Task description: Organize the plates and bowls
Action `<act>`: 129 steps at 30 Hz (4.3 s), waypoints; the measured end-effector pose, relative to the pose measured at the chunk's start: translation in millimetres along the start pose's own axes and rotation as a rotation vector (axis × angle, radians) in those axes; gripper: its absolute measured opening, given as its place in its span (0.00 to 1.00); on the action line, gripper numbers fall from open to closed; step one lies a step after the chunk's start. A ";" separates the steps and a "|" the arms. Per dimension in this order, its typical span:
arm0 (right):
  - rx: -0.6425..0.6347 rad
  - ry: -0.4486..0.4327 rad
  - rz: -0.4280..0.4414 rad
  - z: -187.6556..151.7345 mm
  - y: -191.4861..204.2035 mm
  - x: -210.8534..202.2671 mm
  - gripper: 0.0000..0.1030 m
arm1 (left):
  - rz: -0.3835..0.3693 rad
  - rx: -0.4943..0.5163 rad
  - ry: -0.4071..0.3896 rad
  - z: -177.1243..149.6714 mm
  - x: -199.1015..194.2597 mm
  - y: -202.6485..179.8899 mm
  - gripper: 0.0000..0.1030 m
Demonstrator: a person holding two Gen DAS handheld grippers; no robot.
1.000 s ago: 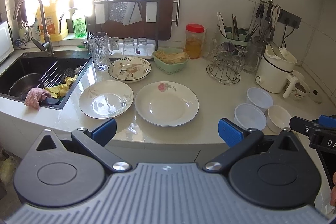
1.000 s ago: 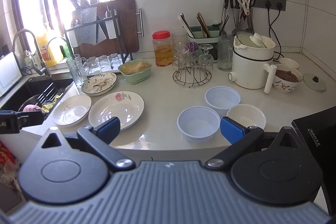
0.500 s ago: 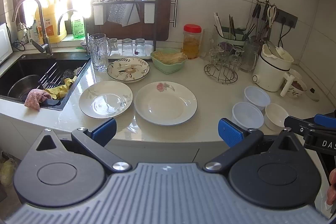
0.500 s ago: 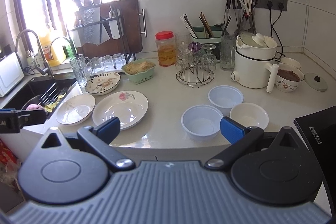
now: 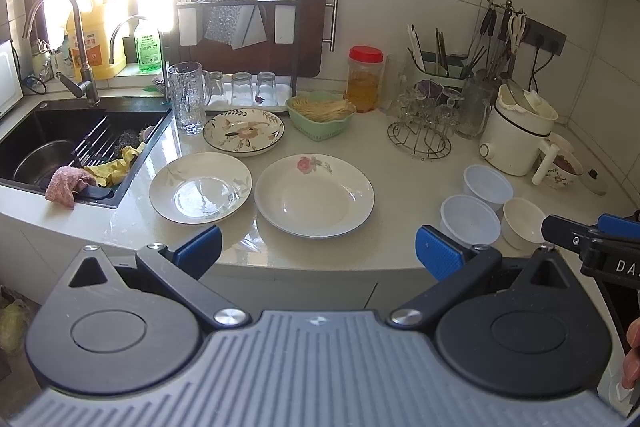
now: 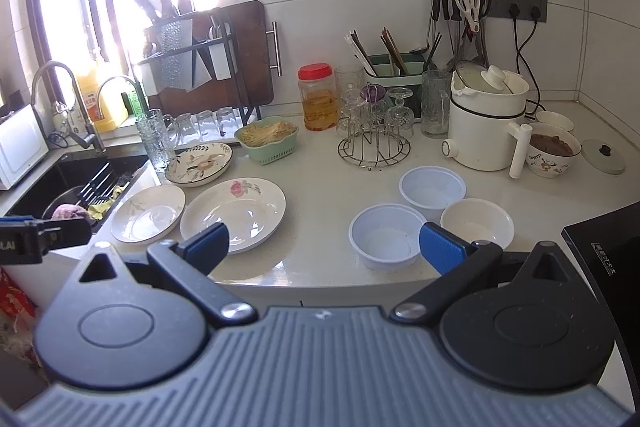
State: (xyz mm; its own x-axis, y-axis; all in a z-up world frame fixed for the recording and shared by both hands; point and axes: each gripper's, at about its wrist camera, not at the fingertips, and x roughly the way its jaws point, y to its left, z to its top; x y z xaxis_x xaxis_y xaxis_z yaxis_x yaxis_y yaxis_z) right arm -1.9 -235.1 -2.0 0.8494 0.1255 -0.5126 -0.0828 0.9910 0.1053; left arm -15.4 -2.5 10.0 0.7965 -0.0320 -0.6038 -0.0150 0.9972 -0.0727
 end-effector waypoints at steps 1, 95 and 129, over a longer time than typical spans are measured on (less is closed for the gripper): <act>-0.002 0.001 0.002 -0.1 0.3 0.5 1.00 | 0.000 0.001 0.000 0.1 0.0 0.4 1.00; 0.353 0.250 -0.075 -24.8 274.3 272.8 0.28 | -0.324 0.133 0.380 93.5 357.7 334.9 0.59; 0.549 0.298 -0.046 -29.2 256.7 332.3 0.16 | -0.412 0.212 0.446 116.9 418.4 326.8 0.27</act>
State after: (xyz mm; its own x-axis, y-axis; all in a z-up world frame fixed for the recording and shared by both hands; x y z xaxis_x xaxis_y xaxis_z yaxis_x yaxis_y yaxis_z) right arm 243.9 62.3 -170.2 0.6574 0.1693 -0.7343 0.2976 0.8369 0.4594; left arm 383.6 317.8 -173.6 0.3833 -0.3943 -0.8352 0.3947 0.8875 -0.2378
